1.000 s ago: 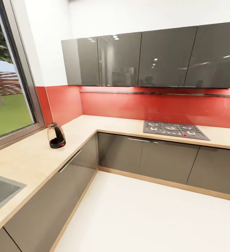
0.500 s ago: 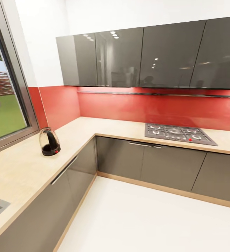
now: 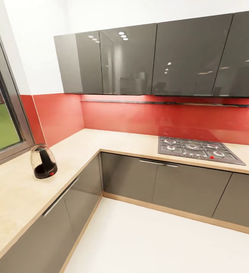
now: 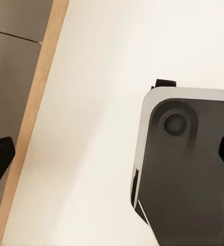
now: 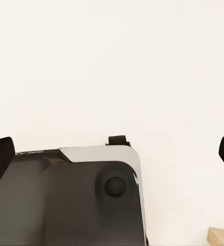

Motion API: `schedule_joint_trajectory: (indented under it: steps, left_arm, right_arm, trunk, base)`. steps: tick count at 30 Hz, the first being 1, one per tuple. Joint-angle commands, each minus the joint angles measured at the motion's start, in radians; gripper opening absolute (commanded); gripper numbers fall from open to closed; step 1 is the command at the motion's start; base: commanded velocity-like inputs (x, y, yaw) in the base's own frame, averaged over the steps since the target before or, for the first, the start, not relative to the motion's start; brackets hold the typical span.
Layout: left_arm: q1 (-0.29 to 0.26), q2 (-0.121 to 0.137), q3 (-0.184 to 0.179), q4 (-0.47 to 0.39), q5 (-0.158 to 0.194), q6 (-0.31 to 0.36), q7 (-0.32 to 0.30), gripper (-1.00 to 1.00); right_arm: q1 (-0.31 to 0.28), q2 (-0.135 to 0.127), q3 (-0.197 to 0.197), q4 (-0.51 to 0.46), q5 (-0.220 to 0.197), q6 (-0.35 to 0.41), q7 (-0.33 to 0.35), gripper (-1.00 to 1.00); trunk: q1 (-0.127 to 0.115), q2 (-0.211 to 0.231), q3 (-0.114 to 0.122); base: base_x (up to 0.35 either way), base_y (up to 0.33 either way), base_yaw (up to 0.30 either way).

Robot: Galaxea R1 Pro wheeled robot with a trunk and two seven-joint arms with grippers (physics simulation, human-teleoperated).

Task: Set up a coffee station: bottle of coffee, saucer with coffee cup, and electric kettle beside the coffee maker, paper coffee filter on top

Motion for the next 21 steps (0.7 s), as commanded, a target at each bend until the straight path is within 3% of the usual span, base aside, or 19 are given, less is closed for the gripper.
schedule_joint_trajectory:
  steps: [1,21]
  left_arm:
    - [0.000,0.000,-0.008,0.000,0.010,-0.002,0.004,1.00]
    - [0.000,0.000,-0.009,0.000,0.012,-0.002,0.004,1.00]
  right_arm:
    - [0.000,0.000,0.009,0.000,-0.008,-0.002,-0.001,1.00]
    - [0.000,0.000,0.010,-0.003,-0.010,-0.003,-0.002,1.00]
  trunk:
    - [0.001,-0.001,-0.001]
    - [0.001,-0.001,-0.001]
  base:
    - [0.287,-0.179,0.000]
    - [0.257,-0.197,0.000]
